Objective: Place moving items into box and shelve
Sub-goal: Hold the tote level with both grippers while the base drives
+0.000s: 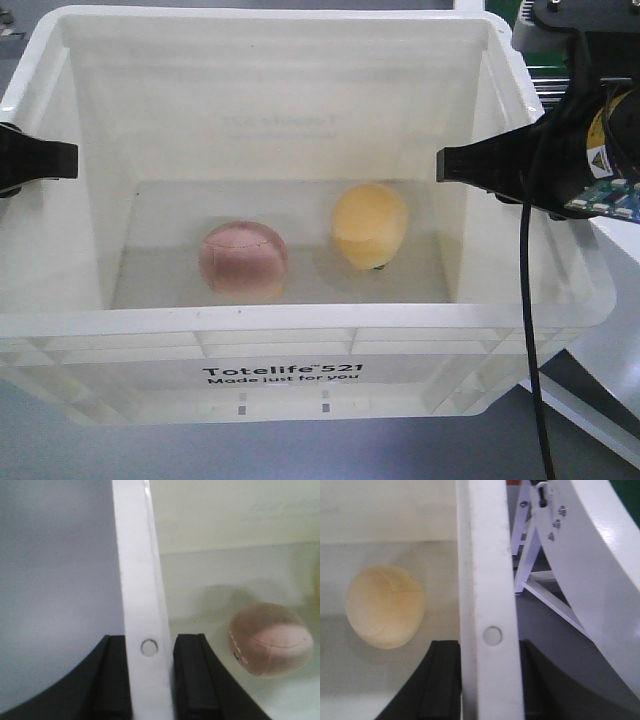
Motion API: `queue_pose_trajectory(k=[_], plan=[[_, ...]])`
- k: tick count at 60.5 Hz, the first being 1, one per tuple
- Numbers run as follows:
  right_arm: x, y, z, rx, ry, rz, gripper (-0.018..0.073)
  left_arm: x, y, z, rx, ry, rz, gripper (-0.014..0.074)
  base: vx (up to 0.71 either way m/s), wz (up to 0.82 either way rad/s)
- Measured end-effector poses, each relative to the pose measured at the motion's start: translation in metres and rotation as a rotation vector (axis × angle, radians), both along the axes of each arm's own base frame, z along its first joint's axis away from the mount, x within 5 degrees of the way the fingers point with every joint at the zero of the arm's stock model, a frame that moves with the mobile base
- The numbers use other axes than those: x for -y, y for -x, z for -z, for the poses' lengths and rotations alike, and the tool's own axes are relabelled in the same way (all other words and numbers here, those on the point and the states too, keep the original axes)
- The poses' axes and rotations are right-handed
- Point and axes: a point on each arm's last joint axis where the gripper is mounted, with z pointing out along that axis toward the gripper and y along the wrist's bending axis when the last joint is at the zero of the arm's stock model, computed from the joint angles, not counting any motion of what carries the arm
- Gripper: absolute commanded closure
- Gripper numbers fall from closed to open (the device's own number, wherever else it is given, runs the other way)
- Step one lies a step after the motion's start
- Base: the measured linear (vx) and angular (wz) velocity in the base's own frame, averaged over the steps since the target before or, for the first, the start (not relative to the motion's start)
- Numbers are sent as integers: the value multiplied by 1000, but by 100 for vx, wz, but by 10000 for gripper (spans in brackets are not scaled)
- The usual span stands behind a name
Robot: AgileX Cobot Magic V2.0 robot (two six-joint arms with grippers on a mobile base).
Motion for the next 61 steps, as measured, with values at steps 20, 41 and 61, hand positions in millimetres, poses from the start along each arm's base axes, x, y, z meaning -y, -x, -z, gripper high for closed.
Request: queue_pose_trajectory(k=[20, 41, 61], plan=[[0, 0, 0, 1, -1, 0, 484, 0, 0, 0, 0, 0, 0, 619, -18, 70], [0, 0, 0, 1, -1, -1, 484, 0, 0, 0, 0, 0, 0, 619, -18, 71], [0, 0, 0, 1, -1, -1, 484, 0, 0, 0, 0, 0, 0, 619, -19, 72]])
